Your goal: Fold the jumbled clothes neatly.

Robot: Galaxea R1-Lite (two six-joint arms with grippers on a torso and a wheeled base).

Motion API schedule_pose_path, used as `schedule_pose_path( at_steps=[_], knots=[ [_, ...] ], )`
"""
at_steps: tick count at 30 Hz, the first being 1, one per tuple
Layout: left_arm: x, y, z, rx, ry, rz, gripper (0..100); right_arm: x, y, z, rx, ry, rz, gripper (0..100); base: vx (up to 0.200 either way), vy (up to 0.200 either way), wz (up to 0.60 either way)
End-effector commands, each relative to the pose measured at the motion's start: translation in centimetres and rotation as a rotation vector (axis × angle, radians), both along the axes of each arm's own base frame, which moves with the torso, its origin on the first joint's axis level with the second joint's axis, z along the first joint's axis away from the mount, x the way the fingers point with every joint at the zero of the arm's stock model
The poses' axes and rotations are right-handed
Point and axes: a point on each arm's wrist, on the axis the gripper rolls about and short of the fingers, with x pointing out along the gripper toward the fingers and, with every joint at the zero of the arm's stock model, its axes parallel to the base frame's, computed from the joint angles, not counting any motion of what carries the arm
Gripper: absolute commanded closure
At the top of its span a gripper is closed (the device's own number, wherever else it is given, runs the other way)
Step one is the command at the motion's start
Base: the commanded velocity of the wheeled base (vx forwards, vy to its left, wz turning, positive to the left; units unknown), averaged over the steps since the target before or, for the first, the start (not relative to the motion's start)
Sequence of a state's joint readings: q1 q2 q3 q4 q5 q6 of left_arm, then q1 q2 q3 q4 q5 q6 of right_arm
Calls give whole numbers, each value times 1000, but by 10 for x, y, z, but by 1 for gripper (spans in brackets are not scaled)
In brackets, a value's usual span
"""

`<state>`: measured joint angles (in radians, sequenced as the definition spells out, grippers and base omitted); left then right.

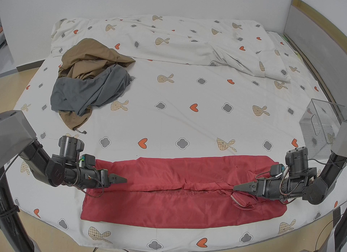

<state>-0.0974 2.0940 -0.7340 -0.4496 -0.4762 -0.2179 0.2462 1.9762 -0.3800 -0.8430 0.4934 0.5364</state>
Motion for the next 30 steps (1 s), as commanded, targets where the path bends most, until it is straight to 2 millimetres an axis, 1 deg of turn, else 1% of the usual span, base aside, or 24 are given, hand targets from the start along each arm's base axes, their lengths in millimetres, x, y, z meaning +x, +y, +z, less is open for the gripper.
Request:
schedule_pose_path(
  at_steps=[1, 6, 11, 13, 14, 16, 17, 19, 21, 22, 23, 24, 25, 27, 28, 29, 30],
  knots=[
    [-1, 13, -5, 4, 24, 41, 0, -1, -2, -9, -9, 38, -5, 0, 0, 0, 0],
    [-2, 24, -9, 5, 40, 76, 0, -1, -1, -16, -17, 63, -4, 0, 0, 0, 0],
    [-3, 26, -13, 6, 54, 81, 0, -1, -1, -18, -18, 72, -3, 0, 0, 0, 0],
    [-4, 26, -10, 4, 46, 80, 0, -1, -1, -17, -16, 67, -2, 0, 0, 0, 0],
    [-7, 26, -6, 0, 35, 79, 0, -1, -2, -14, -10, 56, 0, 0, 0, 0, 0],
    [-12, 25, 7, -6, 6, 78, 0, -5, -2, 0, 3, 12, 0, 0, 0, 0, 0],
    [-12, 25, 7, -6, 6, 78, 0, -5, -2, 0, 3, 12, 0, 0, 0, 0, 0],
    [-25, 26, 30, -31, -47, 80, 0, -19, -7, 27, 37, -72, -3, 0, 0, 0, 0],
    [-38, 25, 52, -84, -86, 90, 0, -33, -10, 49, 79, -140, 22, 0, 0, 0, 0],
    [-43, 26, 60, -102, -101, 95, 0, -38, -12, 55, 100, -161, 38, 0, 0, 0, 0],
    [-43, 26, 60, -102, -101, 95, 0, -38, -12, 55, 100, -161, 38, 0, 0, 0, 0],
    [-56, 27, 79, -142, -141, 107, 0, -55, -18, 72, 165, -211, 82, 0, 0, 0, 0],
    [-61, 28, 85, -154, -157, 109, 0, -63, -22, 80, 197, -232, 93, 0, 0, 0, 0],
    [-71, 31, 92, -163, -179, 117, 0, -78, -32, 96, 273, -260, 109, 0, 0, 0, 0],
    [-71, 31, 92, -163, -179, 117, 0, -78, -32, 96, 273, -260, 109, 0, 0, 0, 0],
    [-75, 37, 91, -158, -178, 139, 0, -91, -48, 108, 353, -263, 92, 0, 0, 0, 0],
    [-73, 42, 86, -152, -164, 156, 0, -95, -58, 112, 384, -263, 68, 0, 0, 0, 0]
  ],
)
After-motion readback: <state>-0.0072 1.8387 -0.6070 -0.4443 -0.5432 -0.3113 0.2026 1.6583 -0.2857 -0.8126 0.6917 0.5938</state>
